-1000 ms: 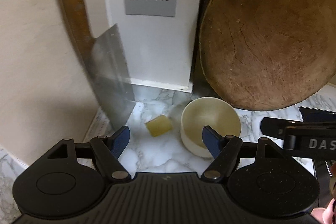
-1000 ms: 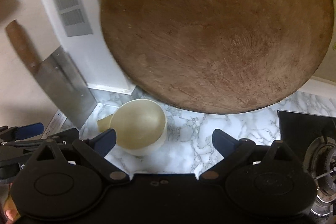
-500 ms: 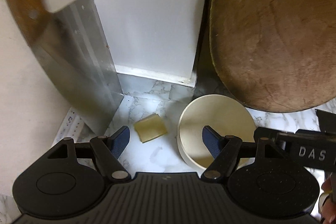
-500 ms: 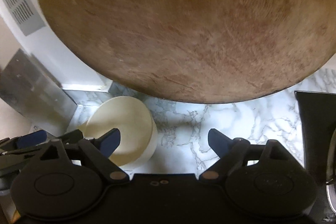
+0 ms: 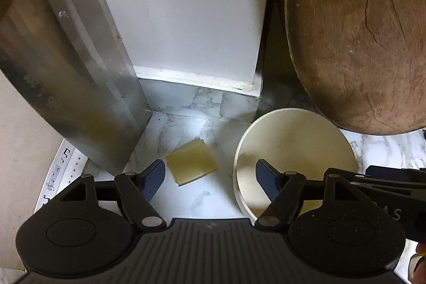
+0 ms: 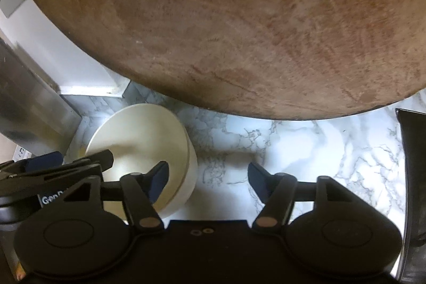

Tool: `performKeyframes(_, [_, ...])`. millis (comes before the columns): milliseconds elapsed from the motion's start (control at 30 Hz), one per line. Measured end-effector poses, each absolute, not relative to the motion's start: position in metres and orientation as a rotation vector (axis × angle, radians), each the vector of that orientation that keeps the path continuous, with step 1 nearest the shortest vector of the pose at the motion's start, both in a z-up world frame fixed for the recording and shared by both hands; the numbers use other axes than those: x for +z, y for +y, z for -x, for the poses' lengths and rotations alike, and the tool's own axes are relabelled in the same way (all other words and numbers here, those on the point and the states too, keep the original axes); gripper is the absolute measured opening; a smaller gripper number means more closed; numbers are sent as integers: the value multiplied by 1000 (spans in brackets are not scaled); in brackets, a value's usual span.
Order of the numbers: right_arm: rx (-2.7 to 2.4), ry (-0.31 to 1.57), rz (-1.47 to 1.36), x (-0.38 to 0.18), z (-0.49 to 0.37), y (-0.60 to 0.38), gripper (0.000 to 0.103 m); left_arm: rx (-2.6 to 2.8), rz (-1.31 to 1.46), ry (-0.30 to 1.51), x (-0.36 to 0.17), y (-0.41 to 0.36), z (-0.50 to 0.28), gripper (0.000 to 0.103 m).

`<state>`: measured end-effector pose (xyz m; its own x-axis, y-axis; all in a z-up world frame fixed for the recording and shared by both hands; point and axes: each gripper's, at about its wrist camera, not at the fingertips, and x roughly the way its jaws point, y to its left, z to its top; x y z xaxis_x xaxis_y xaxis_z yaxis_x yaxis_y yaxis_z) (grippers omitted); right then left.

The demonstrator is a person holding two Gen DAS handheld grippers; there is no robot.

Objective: Organize plates and bowls
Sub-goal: 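Close both tools on the cream bowl rim, then lift the cream bowl and carry it toward the dark pan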

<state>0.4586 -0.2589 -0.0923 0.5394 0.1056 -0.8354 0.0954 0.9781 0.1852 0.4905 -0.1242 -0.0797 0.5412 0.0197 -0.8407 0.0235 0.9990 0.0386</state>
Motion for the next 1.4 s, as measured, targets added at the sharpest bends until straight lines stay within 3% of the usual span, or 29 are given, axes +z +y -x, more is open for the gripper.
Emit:
performKeyframes(233, [26,1016,-203,-100,-463,-252,38,-16,-65,1018,-85,-129,-491,34])
performKeyframes(333, [35,1013,-201,-101,-463,-249,31,-30,-65,1021,-85,-132,-491,28])
performKeyframes(433, [44,1008,-194,-101,-463,-245,22,-64,-75,1024,-85,-136,-491,16])
performKeyframes(500, [52,1007,-191,-101,-463,-242,16,-62,-75,1025,-85,-135,-491,16])
performKeyframes(700, [33,1003,-195,-100,-462,-240,8,-84,-70,1036,-83,-135,-490,8])
performKeyframes(1400, [13,964,-185,-59,-400,-234,5,-134,-76,1006,-38,-129,-424,5])
